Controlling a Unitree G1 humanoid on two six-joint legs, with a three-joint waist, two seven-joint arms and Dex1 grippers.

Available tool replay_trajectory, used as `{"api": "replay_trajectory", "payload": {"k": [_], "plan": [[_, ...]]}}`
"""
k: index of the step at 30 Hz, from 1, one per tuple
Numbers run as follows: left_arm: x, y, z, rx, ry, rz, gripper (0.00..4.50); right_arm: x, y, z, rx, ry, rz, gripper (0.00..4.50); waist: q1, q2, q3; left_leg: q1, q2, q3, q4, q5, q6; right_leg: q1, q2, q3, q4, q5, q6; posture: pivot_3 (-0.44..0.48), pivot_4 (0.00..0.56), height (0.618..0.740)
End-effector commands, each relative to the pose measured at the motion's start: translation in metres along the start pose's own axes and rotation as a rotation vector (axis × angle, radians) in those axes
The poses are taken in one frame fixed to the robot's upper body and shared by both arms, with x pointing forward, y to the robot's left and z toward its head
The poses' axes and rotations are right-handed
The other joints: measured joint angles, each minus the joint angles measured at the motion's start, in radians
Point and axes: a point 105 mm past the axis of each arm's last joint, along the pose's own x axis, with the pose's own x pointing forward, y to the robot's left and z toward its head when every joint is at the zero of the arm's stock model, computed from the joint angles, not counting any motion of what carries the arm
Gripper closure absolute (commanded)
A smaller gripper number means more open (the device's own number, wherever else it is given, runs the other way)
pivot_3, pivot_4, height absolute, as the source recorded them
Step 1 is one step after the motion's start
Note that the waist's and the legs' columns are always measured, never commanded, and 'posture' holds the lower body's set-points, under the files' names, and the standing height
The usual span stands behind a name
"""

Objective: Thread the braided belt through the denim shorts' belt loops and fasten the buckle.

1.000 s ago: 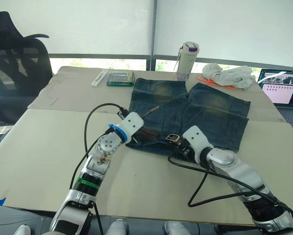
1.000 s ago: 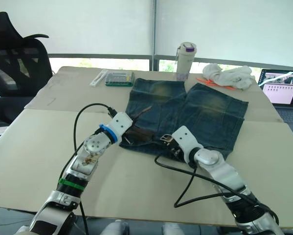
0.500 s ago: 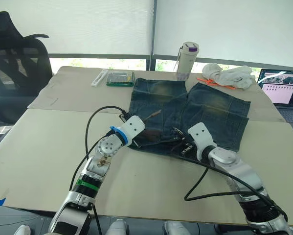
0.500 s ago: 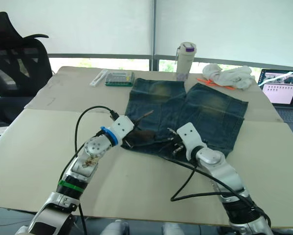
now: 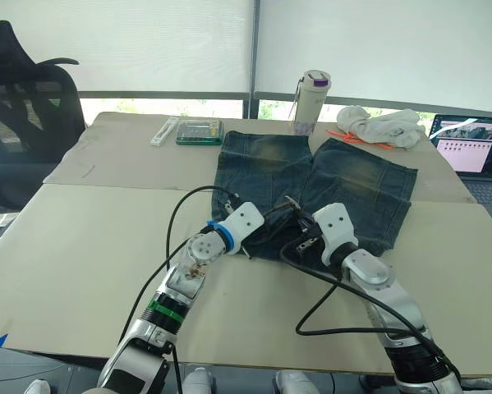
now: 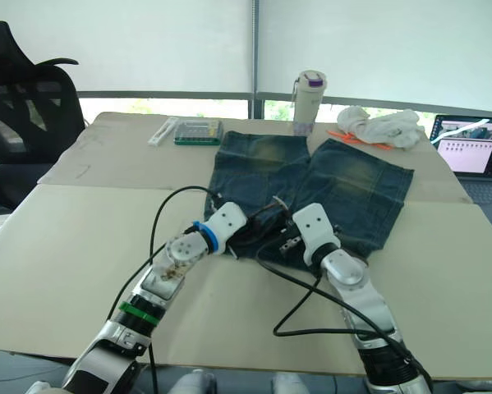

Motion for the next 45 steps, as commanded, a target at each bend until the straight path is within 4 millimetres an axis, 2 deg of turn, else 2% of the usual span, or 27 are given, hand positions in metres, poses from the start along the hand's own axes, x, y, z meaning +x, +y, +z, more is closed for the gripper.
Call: {"api": "replay_trajectory", "payload": {"k": [1,10,17,24,25,27,30,34,39,45], "plan": [[0.004,0.005,0.011,-0.001,-0.027,0.021,4.5,-0.001,0.0,0.015,-0.031,-0.075,0.003,4.49,0.0,0.0,0.0,0.0,0.0,0.0,0.0,0.0,0.0,0.0,0.0,0.0,0.0,0.0,0.0,0.0,0.15,0.737],[0.007,0.001,0.015,-0.013,-0.046,0.009,4.5,-0.002,0.008,0.014,-0.127,-0.082,0.049,4.49,0.0,0.0,0.0,0.0,0.0,0.0,0.0,0.0,0.0,0.0,0.0,0.0,0.0,0.0,0.0,0.0,0.15,0.737],[0.014,-0.021,0.027,-0.019,-0.093,-0.061,4.5,-0.002,0.021,0.006,-0.308,-0.08,0.129,4.49,0.0,0.0,0.0,0.0,0.0,0.0,0.0,0.0,0.0,0.0,0.0,0.0,0.0,0.0,0.0,0.0,0.15,0.737],[0.016,-0.028,0.028,-0.024,-0.103,-0.08,4.5,-0.005,0.022,0.0,-0.401,-0.072,0.178,4.49,-0.001,0.0,0.0,0.001,0.0,0.0,0.0,0.0,0.0,0.0,0.0,0.0,0.0,0.0,0.0,0.0,0.15,0.737],[0.016,-0.028,0.027,-0.024,-0.101,-0.079,4.5,-0.007,0.021,-0.002,-0.38,-0.053,0.184,4.49,-0.001,0.0,0.0,0.001,0.0,0.0,0.0,0.0,0.0,0.0,0.0,0.0,0.0,0.0,0.0,0.0,0.15,0.737],[0.015,-0.026,0.025,-0.021,-0.095,-0.073,4.5,-0.011,0.021,-0.003,-0.339,-0.036,0.217,3.47,0.0,0.0,0.0,0.001,0.0,0.0,0.0,0.0,0.0,0.001,0.0,0.0,0.0,0.0,0.0,0.0,0.15,0.737],[0.015,-0.025,0.022,-0.018,-0.089,-0.068,4.5,-0.017,0.012,-0.002,-0.265,-0.025,0.213,2.57,0.0,0.0,0.0,0.001,0.0,0.0,0.0,0.0,0.0,0.001,0.0,0.0,0.0,0.0,0.0,0.0,0.15,0.737],[0.014,-0.024,0.017,-0.01,-0.081,-0.065,4.5,-0.022,-0.01,0.012,0.016,-0.067,0.116,1.17,0.001,0.0,0.0,0.001,0.0,0.0,0.0,0.0,0.0,0.002,0.0,0.0,0.0,0.0,0.0,0.0,0.15,0.737],[0.016,-0.024,0.017,0.014,-0.086,-0.059,4.5,-0.021,0.002,0.03,0.407,-0.109,0.136,1.17,0.0,0.0,0.0,0.002,0.0,-0.001,0.0,0.0,0.0,0.002,0.0,0.0,0.0,0.0,0.0,0.0,0.15,0.737],[0.018,-0.025,0.018,0.053,-0.093,-0.055,4.5,-0.005,-0.002,0.031,0.759,-0.058,0.025,1.17,0.002,0.001,0.0,0.001,0.0,-0.001,0.0,0.0,0.0,0.002,0.0,0.0,0.001,0.0,0.0,0.0,0.15,0.737]]}}
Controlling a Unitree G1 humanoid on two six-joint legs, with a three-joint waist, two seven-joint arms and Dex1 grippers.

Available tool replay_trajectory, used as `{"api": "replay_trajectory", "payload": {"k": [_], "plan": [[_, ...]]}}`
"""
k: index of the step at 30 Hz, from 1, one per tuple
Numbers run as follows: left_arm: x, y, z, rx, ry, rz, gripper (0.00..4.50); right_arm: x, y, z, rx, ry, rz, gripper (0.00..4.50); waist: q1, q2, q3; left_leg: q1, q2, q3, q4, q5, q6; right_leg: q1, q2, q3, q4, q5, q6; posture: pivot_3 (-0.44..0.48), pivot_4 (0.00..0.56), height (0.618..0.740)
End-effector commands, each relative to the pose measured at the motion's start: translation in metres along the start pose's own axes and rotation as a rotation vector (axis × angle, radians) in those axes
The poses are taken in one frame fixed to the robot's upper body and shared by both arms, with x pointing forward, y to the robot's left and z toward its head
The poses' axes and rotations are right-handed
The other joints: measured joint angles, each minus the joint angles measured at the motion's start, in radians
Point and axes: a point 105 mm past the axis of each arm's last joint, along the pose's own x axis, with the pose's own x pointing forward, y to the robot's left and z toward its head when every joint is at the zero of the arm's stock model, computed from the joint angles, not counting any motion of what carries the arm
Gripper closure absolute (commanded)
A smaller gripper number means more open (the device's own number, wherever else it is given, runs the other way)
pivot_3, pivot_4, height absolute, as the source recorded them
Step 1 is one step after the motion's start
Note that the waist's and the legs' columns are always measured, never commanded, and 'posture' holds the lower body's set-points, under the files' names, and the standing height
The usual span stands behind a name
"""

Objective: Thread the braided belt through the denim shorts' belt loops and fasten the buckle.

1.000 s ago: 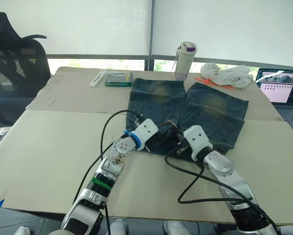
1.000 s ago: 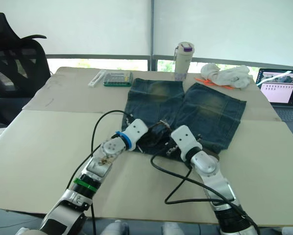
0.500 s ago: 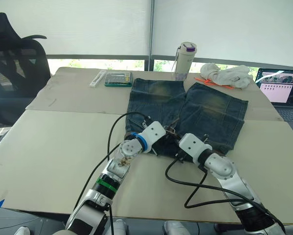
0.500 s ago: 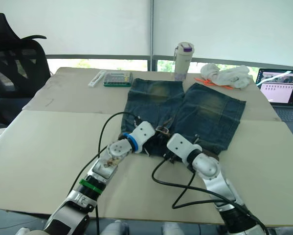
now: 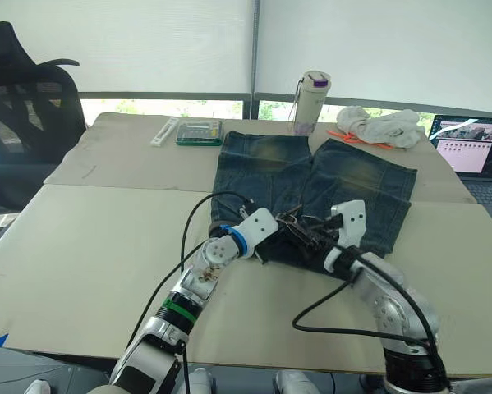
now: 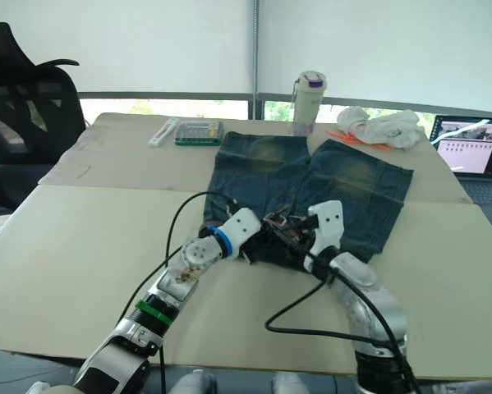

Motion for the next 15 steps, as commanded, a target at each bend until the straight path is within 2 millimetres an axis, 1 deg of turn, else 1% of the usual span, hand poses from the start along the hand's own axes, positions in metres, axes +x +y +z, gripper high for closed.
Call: {"api": "replay_trajectory", "payload": {"k": [1,3,6,9,11,12,13,14,15], "plan": [[0.0028,0.0017,0.0106,0.058,-0.039,0.007,4.5,0.0053,-0.0067,0.0157,0.188,-0.061,-0.097,1.17,0.0,0.0,0.0,0.0,0.0,0.0,0.0,0.0,0.0,0.0,0.0,0.0,0.0,0.0,0.0,0.0,0.15,0.737],[0.0032,0.0007,0.0107,0.064,-0.041,0.006,4.5,0.0084,-0.0086,0.0163,0.257,-0.063,-0.122,1.17,0.0,0.0,0.0,0.0,0.0,0.0,0.0,0.0,0.0,0.0,0.0,0.0,0.0,0.0,0.0,0.0,0.15,0.737],[0.0031,-0.0002,0.0116,0.069,-0.045,0.007,4.5,0.0124,-0.0124,0.0122,0.284,-0.031,-0.16,1.17,0.001,0.001,0.0,-0.001,0.0,0.0,0.0,0.0,0.0,0.0,0.0,0.0,0.0,0.0,0.0,0.0,0.15,0.737],[0.0031,-0.0001,0.0122,0.074,-0.048,0.01,4.5,0.0142,-0.0123,0.0108,0.282,-0.013,-0.164,1.99,-0.001,0.001,0.0,-0.001,0.0,0.0,0.0,0.0,0.0,-0.001,0.0,0.0,0.0,0.0,0.0,0.0,0.15,0.737],[0.0029,0.0002,0.0121,0.082,-0.048,0.011,4.5,0.0147,-0.0127,0.0115,0.279,-0.015,-0.166,2.63,-0.002,0.001,-0.001,-0.001,0.0,0.0,0.0,0.0,0.0,-0.001,0.0,0.0,0.0,0.0,0.0,0.0,0.15,0.737],[0.0028,0.0001,0.0123,0.083,-0.05,0.011,4.5,0.015,-0.0135,0.0119,0.28,-0.016,-0.167,3.1,-0.004,0.001,-0.001,-0.001,0.0,0.0,0.0,0.0,0.0,-0.001,0.0,0.0,0.0,0.0,0.0,0.0,0.15,0.737],[0.0026,-0.0002,0.0124,0.083,-0.053,0.008,4.5,0.0151,-0.014,0.0121,0.281,-0.017,-0.169,3.33,-0.004,0.001,-0.001,0.0,0.0,0.0,0.0,0.0,0.0,-0.001,0.0,0.0,0.0,0.0,0.0,0.0,0.15,0.737],[0.0026,-0.001,0.0125,0.083,-0.055,0.001,4.5,0.0151,-0.0146,0.0126,0.281,-0.018,-0.17,3.75,-0.004,0.001,-0.001,0.0,0.0,0.0,0.0,0.0,0.0,-0.001,0.0,0.0,0.0,0.0,0.0,0.0,0.15,0.737],[0.0026,-0.0014,0.013,0.089,-0.06,-0.003,4.5,0.0149,-0.0153,0.0133,0.287,-0.022,-0.171,4.01,-0.004,0.001,-0.001,0.0,0.0,0.0,0.0,0.0,0.0,-0.001,0.0,0.0,0.0,0.0,0.0,0.0,0.15,0.737]]}}
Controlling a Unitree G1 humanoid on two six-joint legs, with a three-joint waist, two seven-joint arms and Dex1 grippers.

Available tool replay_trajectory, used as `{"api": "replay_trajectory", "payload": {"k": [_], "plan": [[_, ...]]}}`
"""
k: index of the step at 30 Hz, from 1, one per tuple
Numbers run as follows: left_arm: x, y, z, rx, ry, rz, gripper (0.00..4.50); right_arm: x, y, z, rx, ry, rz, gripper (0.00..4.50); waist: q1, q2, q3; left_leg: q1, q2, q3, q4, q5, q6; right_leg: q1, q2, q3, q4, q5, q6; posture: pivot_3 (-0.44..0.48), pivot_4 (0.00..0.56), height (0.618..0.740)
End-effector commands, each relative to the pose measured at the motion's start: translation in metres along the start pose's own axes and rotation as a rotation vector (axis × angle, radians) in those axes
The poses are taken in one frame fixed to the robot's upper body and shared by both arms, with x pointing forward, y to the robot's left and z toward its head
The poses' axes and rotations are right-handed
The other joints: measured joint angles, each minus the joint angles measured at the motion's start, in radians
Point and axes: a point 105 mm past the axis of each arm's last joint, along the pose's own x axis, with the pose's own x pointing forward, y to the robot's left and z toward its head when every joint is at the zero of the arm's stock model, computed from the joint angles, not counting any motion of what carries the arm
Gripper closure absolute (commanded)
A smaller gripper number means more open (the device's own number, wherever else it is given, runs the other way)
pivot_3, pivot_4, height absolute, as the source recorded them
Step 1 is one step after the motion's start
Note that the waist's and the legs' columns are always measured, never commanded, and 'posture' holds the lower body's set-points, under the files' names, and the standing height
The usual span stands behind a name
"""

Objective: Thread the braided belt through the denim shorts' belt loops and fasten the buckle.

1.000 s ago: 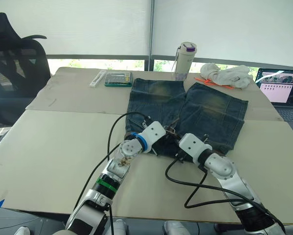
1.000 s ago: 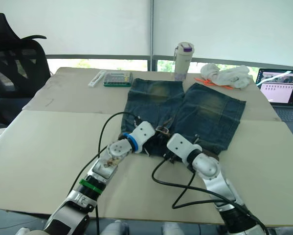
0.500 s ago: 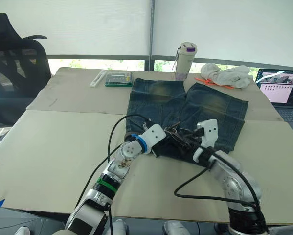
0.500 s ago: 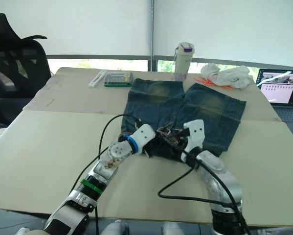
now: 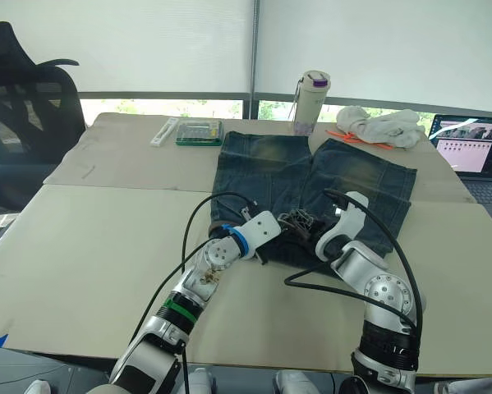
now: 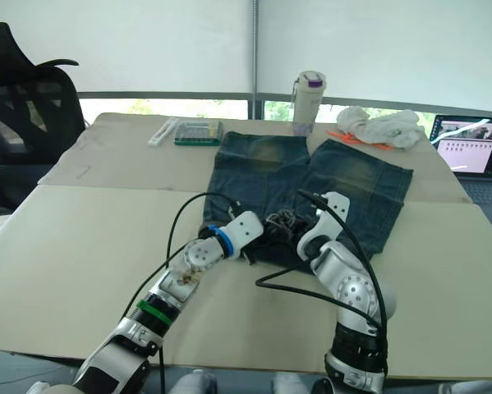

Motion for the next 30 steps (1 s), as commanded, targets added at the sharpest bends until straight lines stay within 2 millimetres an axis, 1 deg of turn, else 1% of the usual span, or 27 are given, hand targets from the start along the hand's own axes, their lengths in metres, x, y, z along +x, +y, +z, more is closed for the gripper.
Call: {"api": "replay_trajectory", "payload": {"k": [1,3,5,6,7,10,13,16,18,21,24,26,28,30], "plan": [[0.001,0.001,0.014,0.032,-0.063,-0.006,4.5,-0.001,0.005,0.014,0.002,-0.051,0.019,4.38,0.0,0.0,0.0,0.0,0.0,0.0,0.0,0.0,0.0,0.0,0.0,0.0,0.0,0.0,0.0,0.0,0.15,0.737],[0.001,-0.001,0.014,0.015,-0.074,-0.022,4.5,-0.001,0.005,0.017,0.024,-0.063,0.019,4.45,0.001,0.0,0.0,0.0,0.0,0.0,0.0,0.0,0.0,0.0,0.0,0.0,0.0,0.0,0.0,0.0,0.15,0.737],[0.0,0.0,0.015,0.006,-0.08,-0.02,3.73,-0.002,0.004,0.019,0.044,-0.071,0.019,4.5,0.001,0.0,0.0,0.0,0.0,0.0,0.0,0.0,0.0,0.0,0.0,0.0,0.0,0.0,0.0,0.0,0.15,0.737],[-0.001,0.001,0.015,0.008,-0.08,-0.013,3.51,-0.002,0.003,0.02,0.053,-0.076,0.017,4.5,0.003,0.0,0.0,0.0,0.0,0.0,0.0,0.0,0.0,0.0,0.0,0.0,-0.001,0.0,0.0,0.0,0.15,0.737],[-0.002,0.002,0.014,0.02,-0.084,-0.006,3.07,-0.005,-0.001,0.023,0.055,-0.082,0.008,4.5,0.003,0.0,0.0,-0.001,0.0,0.0,0.0,0.0,0.0,0.0,0.0,0.0,-0.001,0.0,0.0,0.0,0.15,0.737],[-0.005,0.004,0.013,0.041,-0.1,0.008,2.11,-0.011,-0.013,0.032,0.053,-0.097,-0.01,4.5,0.004,0.0,0.0,-0.001,0.0,0.0,0.0,0.0,0.0,0.0,0.0,0.0,-0.001,0.0,0.0,0.0,0.15,0.737],[-0.012,0.003,0.013,0.072,-0.132,-0.012,1.08,-0.028,-0.021,0.045,0.009,-0.101,0.028,4.5,0.003,0.0,0.0,-0.001,0.0,0.0,0.0,0.0,0.0,0.0,0.0,0.0,-0.001,0.0,0.0,0.0,0.15,0.737],[-0.018,0.002,0.01,0.07,-0.139,-0.014,0.06,-0.039,-0.03,0.057,-0.014,-0.107,0.035,4.5,0.0,0.001,0.0,0.0,0.0,0.0,0.0,0.0,0.0,0.0,0.0,0.0,-0.001,0.0,0.0,0.0,0.15,0.737],[-0.021,0.001,0.005,0.068,-0.129,-0.015,0.02,-0.047,-0.035,0.071,-0.03,-0.128,0.042,4.5,0.001,0.001,-0.001,-0.001,0.0,0.0,0.0,0.0,0.0,0.0,0.0,0.0,-0.001,0.0,0.0,0.0,0.15,0.737],[-0.024,0.001,0.002,0.069,-0.124,-0.015,0.02,-0.054,-0.037,0.088,-0.029,-0.165,0.052,4.5,0.0,0.001,-0.001,-0.001,0.0,0.0,0.0,0.0,0.0,0.0,0.0,0.0,-0.001,0.0,0.0,0.0,0.15,0.737],[-0.025,0.001,0.0,0.072,-0.117,-0.018,0.02,-0.057,-0.03,0.104,-0.011,-0.211,0.084,4.5,0.0,0.001,-0.001,0.0,0.0,0.0,0.0,0.0,0.0,0.0,0.0,0.0,-0.001,0.0,0.0,0.0,0.15,0.737],[-0.026,0.001,0.0,0.074,-0.118,-0.019,0.02,-0.056,-0.017,0.112,0.009,-0.234,0.133,4.5,0.0,0.001,-0.001,-0.001,0.0,0.0,0.0,0.0,0.0,0.0,0.0,0.0,-0.001,0.0,0.0,0.0,0.15,0.737],[-0.026,0.002,0.004,0.074,-0.138,-0.018,0.02,-0.052,-0.001,0.113,-0.002,-0.223,0.176,4.5,0.0,0.001,-0.001,-0.001,0.0,0.0,0.0,0.0,0.0,0.0,0.0,0.0,-0.001,0.0,0.0,0.0,0.15,0.737],[-0.027,0.004,0.019,0.055,-0.208,-0.006,0.02,-0.045,0.013,0.103,-0.04,-0.178,0.198,4.5,0.001,0.001,-0.001,-0.001,0.0,0.0,0.0,0.0,0.0,0.0,0.0,0.0,-0.002,0.0,0.0,0.0,0.15,0.737]]}}
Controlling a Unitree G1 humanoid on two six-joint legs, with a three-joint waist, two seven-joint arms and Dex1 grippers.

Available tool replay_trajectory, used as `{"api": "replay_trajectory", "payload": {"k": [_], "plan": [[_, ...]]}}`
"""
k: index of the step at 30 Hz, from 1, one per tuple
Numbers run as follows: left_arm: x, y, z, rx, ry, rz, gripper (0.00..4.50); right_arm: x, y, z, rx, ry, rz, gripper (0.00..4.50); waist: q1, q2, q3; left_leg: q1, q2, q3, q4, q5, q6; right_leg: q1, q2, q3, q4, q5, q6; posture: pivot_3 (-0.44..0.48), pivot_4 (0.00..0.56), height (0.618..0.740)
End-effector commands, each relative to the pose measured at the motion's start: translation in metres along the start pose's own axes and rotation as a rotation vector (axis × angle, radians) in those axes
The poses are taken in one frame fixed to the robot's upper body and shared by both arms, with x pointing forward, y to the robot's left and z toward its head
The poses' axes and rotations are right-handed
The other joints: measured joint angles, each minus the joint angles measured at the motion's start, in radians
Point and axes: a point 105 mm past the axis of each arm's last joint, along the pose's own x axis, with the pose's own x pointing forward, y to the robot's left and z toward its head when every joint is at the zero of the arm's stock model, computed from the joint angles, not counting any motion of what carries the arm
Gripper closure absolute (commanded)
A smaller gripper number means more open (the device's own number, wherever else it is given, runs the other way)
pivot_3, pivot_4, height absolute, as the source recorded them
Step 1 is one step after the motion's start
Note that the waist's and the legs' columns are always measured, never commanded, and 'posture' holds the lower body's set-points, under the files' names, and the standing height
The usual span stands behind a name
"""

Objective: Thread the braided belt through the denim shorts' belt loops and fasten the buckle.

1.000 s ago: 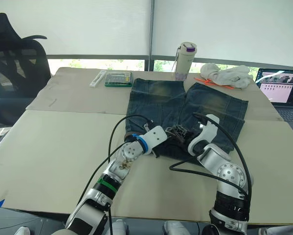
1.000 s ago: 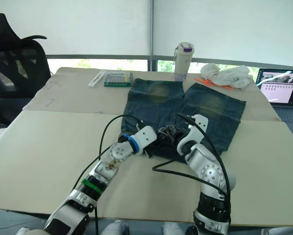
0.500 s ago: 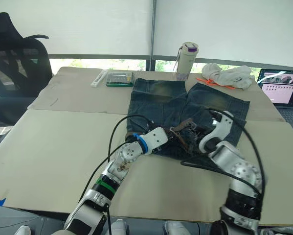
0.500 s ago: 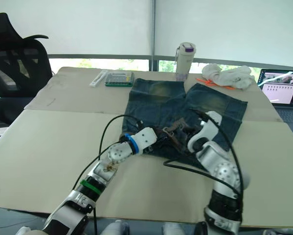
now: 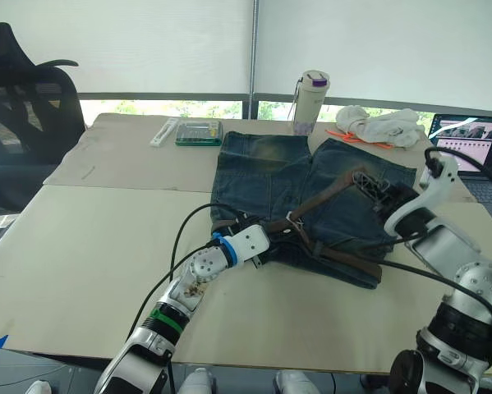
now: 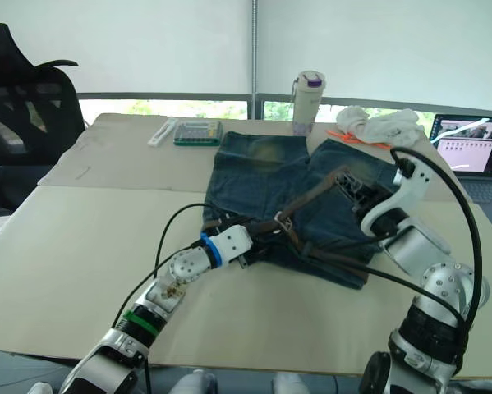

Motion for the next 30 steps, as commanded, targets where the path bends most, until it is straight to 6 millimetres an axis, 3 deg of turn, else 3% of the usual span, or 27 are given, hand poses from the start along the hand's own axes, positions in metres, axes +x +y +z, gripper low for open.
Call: {"api": "replay_trajectory", "payload": {"k": [1,7,12,15,20,27,29,30], "plan": [[0.0,0.013,0.04,-0.016,-0.181,0.048,0.02,0.008,0.031,-0.007,-0.061,0.031,0.081,4.5,0.0,0.0,0.0,0.0,0.0,0.0,0.0,0.0,0.0,0.0,0.0,0.0,0.0,0.0,0.0,0.0,0.15,0.737],[0.007,0.036,0.074,-0.052,-0.27,0.148,0.02,0.026,0.052,-0.029,-0.101,0.074,0.1,4.5,0.002,0.0,0.0,-0.001,0.0,0.0,0.0,0.0,0.0,0.0,0.0,0.0,0.0,0.0,0.0,0.0,0.15,0.737],[0.018,0.049,0.071,-0.022,-0.215,0.252,0.02,0.034,0.06,-0.037,-0.063,0.062,0.097,4.5,0.002,0.0,0.0,0.0,0.0,0.0,0.0,0.0,0.0,0.0,0.0,0.0,0.0,0.0,0.0,0.0,0.15,0.737],[0.025,0.047,0.08,0.01,-0.248,0.265,0.02,0.035,0.062,-0.04,-0.055,0.064,0.095,4.5,0.002,0.0,0.0,-0.001,0.0,0.0,0.0,0.0,0.0,0.0,0.0,0.0,-0.001,0.0,0.0,0.0,0.15,0.737],[0.03,0.046,0.087,0.022,-0.262,0.269,1.44,0.036,0.063,-0.042,-0.045,0.063,0.093,4.5,0.002,0.0,0.0,-0.001,0.0,0.0,0.0,0.0,0.0,0.0,0.0,0.0,-0.001,0.0,0.0,0.0,0.15,0.737],[0.026,0.049,0.091,0.08,-0.275,0.289,3.9,0.035,0.06,-0.045,-0.037,0.061,0.069,4.5,0.0,0.0,0.0,0.0,0.0,0.0,0.0,0.0,0.0,0.0,0.0,0.0,-0.001,0.0,0.0,0.0,0.15,0.737],[0.026,0.05,0.091,0.083,-0.273,0.291,4.49,0.035,0.06,-0.045,-0.038,0.061,0.069,4.5,0.0,0.0,0.0,-0.001,0.0,0.0,0.0,0.0,0.0,0.0,0.0,0.0,-0.001,0.0,0.0,0.0,0.15,0.737],[0.025,0.051,0.091,0.085,-0.272,0.293,4.49,0.035,0.06,-0.046,-0.039,0.061,0.07,4.5,0.001,0.0,0.0,-0.001,0.0,0.0,0.0,0.0,0.0,0.0,0.0,0.0,-0.001,0.0,0.0,0.0,0.15,0.737]]}}
